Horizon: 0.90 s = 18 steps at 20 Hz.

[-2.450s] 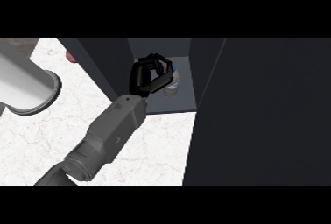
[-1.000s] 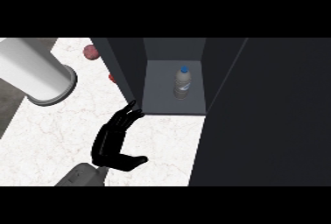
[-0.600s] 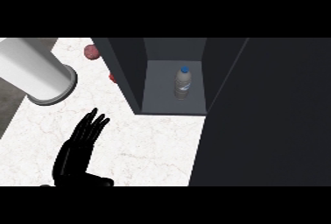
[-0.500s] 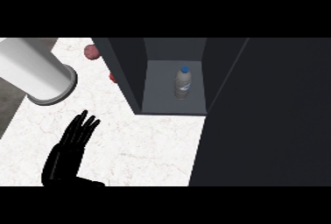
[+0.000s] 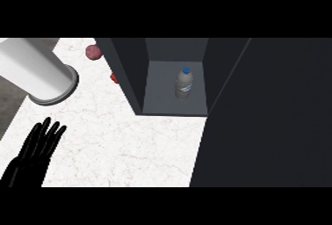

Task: Pick up the bottled water, place it into the cabinet and close the cabinet

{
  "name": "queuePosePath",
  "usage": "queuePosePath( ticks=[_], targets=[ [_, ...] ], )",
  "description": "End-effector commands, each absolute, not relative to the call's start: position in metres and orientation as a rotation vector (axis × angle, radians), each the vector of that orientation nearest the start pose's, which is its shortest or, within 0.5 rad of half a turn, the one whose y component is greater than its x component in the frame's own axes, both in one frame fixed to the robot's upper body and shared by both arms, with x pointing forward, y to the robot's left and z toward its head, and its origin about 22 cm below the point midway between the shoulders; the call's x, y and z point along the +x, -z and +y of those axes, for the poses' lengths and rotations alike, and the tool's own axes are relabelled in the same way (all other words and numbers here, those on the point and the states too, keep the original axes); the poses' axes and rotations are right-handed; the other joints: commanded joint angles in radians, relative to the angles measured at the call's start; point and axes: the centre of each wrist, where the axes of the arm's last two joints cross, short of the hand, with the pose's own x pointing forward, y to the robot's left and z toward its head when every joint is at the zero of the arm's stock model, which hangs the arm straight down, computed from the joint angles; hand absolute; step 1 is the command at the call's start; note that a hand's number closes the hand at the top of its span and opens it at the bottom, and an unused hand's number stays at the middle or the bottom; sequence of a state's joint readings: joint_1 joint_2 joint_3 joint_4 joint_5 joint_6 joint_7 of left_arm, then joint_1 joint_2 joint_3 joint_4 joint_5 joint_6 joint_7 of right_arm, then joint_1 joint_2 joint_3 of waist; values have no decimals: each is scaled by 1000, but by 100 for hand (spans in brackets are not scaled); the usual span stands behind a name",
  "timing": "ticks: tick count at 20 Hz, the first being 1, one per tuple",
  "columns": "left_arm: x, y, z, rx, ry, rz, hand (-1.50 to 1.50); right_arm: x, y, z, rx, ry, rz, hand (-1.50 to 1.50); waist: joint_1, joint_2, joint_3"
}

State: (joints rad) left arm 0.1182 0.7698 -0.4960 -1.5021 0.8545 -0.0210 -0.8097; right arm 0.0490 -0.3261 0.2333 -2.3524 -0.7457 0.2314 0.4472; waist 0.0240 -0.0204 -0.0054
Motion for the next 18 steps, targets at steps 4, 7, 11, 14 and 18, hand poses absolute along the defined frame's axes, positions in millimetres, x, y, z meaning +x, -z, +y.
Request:
queuePosePath(
  ticks=[4, 7, 11, 14, 18],
  targets=[
    [173, -9, 340, -333, 41, -1861, -150, 145, -201, -169, 787, -676, -1747, 150, 2, -6, -2],
    [166, -13, 349, -346, 20, -1849, -150, 151, -205, -145, 809, -660, -1742, 150, 5, -7, -3],
    [162, -26, 352, -347, 45, -1840, -150, 153, -204, -92, 803, -664, -1741, 150, 8, -3, -2],
    [157, -26, 357, -351, 46, -1850, -150, 157, -203, -50, 792, -637, -1711, 150, 19, 4, -2],
    [164, -57, 351, -373, 66, -1863, -150, 171, -197, -16, 737, -548, -1705, 150, 28, 14, 4]
  ],
)
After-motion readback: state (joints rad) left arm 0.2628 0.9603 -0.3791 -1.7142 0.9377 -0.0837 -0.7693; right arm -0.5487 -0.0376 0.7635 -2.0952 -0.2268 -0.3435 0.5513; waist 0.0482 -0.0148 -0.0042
